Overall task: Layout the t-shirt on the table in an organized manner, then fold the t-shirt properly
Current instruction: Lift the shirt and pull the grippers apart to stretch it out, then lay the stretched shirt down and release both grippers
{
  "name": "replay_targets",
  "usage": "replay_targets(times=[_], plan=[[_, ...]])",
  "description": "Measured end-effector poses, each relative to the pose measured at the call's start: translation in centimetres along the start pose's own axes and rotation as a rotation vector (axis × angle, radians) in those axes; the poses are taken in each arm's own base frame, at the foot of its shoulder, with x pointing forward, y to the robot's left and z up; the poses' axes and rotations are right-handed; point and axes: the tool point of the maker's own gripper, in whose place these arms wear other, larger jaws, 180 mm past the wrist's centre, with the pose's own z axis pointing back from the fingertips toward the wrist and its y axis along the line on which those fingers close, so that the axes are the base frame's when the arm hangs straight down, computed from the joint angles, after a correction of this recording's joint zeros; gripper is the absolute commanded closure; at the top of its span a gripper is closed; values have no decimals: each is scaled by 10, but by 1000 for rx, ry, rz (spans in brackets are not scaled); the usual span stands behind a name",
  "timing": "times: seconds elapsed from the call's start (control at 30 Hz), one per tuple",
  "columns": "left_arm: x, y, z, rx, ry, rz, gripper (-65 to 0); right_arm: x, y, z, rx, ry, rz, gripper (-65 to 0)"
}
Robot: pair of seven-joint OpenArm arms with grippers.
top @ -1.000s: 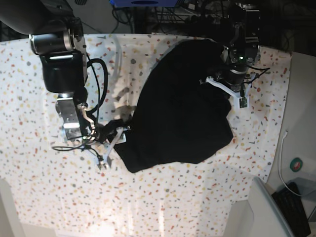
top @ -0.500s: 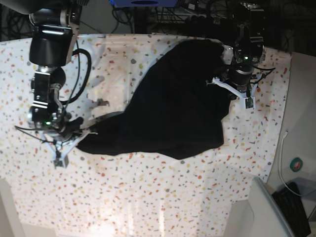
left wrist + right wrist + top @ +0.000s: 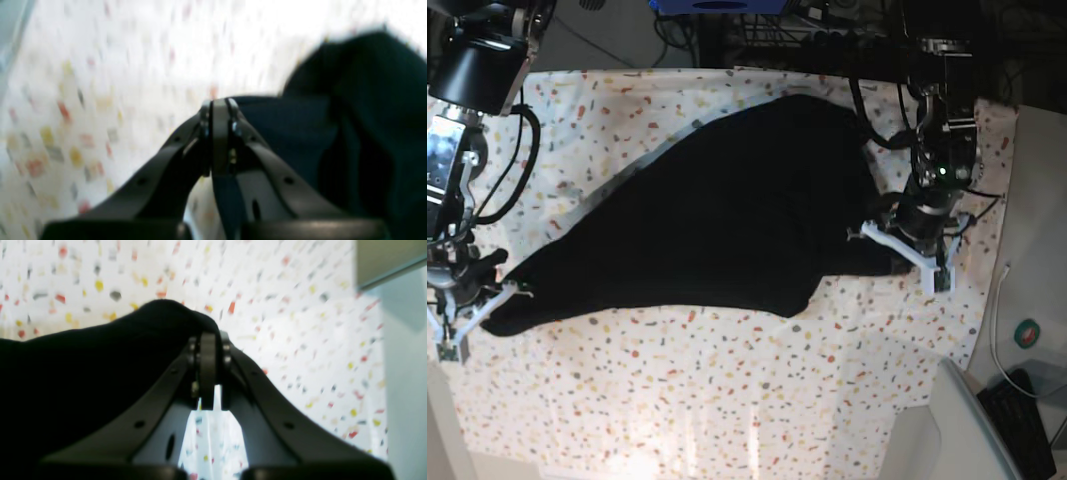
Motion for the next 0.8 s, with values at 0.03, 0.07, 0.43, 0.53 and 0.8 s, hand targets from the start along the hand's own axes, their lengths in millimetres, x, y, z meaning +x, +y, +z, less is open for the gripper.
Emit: replay_targets(times=[0.03, 0.07, 0.43, 0.53, 0.8], plan=[[14, -3, -3, -9, -19, 2, 0, 8, -2, 1, 1, -16, 12, 0], [25, -5, -5, -12, -33, 1, 0, 12, -5, 2, -3, -26, 18, 0], [128, -16, 0, -32, -260, 6, 0, 68, -25, 48, -87, -218, 75, 0], [149, -13, 21, -26, -339, 16, 0, 56, -22, 62, -89, -218, 101, 0], [134, -1, 66, 0, -371, -5, 0, 10, -44, 85, -150, -145, 99, 0]])
